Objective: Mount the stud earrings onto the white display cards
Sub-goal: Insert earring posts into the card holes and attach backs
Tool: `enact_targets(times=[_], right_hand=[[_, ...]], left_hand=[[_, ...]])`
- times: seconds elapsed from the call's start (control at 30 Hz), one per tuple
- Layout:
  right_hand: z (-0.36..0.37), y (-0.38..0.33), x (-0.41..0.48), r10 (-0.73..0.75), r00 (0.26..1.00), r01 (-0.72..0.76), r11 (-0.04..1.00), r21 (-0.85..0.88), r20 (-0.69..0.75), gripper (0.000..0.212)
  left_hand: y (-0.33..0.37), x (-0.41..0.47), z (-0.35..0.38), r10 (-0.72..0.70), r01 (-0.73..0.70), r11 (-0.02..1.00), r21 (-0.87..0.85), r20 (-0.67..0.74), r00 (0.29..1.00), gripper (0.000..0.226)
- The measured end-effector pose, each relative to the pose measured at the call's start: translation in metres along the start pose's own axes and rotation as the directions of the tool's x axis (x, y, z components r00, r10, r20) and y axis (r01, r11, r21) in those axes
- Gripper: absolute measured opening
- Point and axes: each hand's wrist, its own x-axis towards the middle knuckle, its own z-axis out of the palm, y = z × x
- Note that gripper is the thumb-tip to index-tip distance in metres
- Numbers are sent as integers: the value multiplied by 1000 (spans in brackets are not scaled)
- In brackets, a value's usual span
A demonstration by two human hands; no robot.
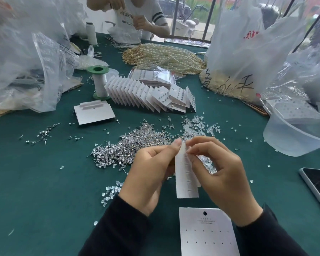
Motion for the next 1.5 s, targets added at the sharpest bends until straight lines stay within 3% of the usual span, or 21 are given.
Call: enact_targets(times=[0.1, 0.2, 0.37, 0.67, 0.83, 0.93, 1.0, 1.1, 1.23, 1.5], right_hand=[[1, 1, 0, -15, 1000, 14, 999, -30, -23, 13], [2, 1, 1, -21, 999, 20, 999, -30, -38, 16], [3, 2, 0, -41, 997, 38, 997, -61, -58, 18], [6, 1, -1, -68, 988, 46, 987, -155, -141, 2], [7, 1, -2, -73, 980, 36, 980, -195, -187, 3], [6, 0, 0, -60, 986, 38, 989, -145, -154, 4], [0, 3, 3, -5, 990, -1, 999, -41, -144, 11], [-23, 17, 11, 241, 940, -236, 970, 49, -241, 17], [-47, 49, 15, 524, 839, -542, 829, -141, -145, 22], [-28, 59, 17, 483, 874, -456, 785, -420, -47, 6]], left_hand=[[-1, 2, -2, -25, 27, 997, -79, 21, 999, 21], [-1, 0, -1, 10, -7, 999, -41, 96, 995, 17], [-4, 2, -1, -6, 8, 999, -34, 59, 998, 18], [-6, 3, 0, 7, -6, 1000, -9, 77, 997, 17], [-12, 1, 7, 199, -195, 939, 282, 14, 980, 15], [-14, 3, 7, 273, -231, 897, 376, -60, 960, 25], [-14, 4, 3, 312, -236, 878, 416, -123, 942, 37], [-12, 5, -1, 301, -197, 902, 383, -233, 925, 45], [-9, 4, 0, 152, -98, 974, 206, -265, 952, 43], [-7, 0, 3, 109, -51, 973, 226, -252, 961, 42]])
